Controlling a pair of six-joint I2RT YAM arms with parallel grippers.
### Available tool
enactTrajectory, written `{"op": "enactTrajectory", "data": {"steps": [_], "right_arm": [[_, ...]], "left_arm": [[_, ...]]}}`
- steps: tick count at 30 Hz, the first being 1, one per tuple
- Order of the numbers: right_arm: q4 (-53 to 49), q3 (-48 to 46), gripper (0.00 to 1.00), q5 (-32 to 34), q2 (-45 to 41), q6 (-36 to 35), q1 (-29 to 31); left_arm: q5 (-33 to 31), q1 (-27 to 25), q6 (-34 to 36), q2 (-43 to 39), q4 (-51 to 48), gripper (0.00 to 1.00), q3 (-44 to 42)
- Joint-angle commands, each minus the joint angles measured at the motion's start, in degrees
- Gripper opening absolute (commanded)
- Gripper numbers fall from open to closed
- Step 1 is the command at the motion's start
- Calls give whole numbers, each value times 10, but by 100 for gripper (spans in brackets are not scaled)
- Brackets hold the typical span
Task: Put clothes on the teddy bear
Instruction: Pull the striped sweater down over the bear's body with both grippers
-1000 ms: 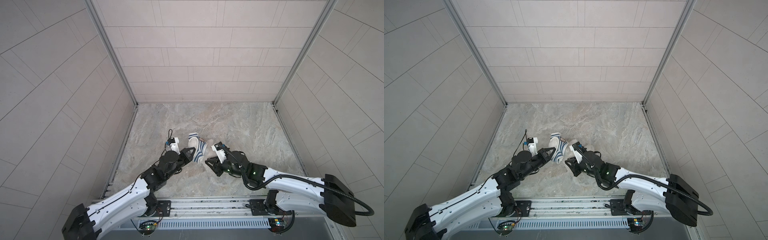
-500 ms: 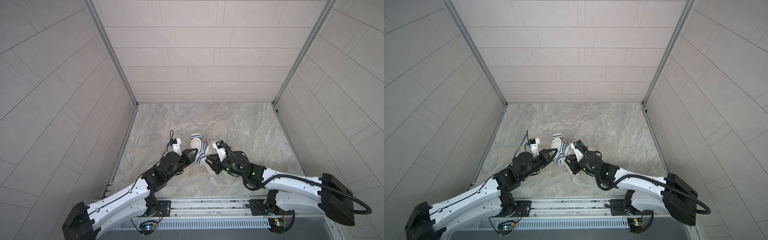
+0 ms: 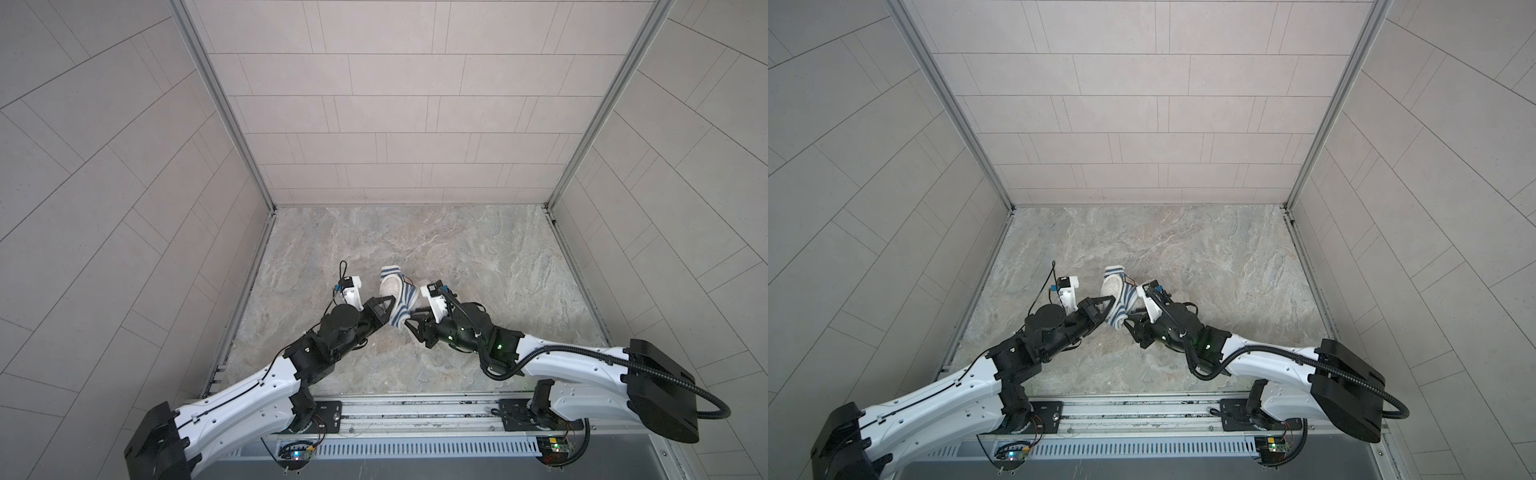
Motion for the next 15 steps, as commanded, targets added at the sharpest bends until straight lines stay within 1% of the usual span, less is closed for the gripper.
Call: {"op": "enactTrajectory", "data": {"steps": [1,6,15], "right_arm": [[27,13,40,0,-3,8,8],[19,13,40,13,-7,-2,8],[-22,19,12,32,-12,-6,9]], "left_arm": [[-1,-6,2,-5,32,0,-2],[-1,-6,3,-3,32,0,-2],[-4,-6,3,-5,32,0,-3]]}}
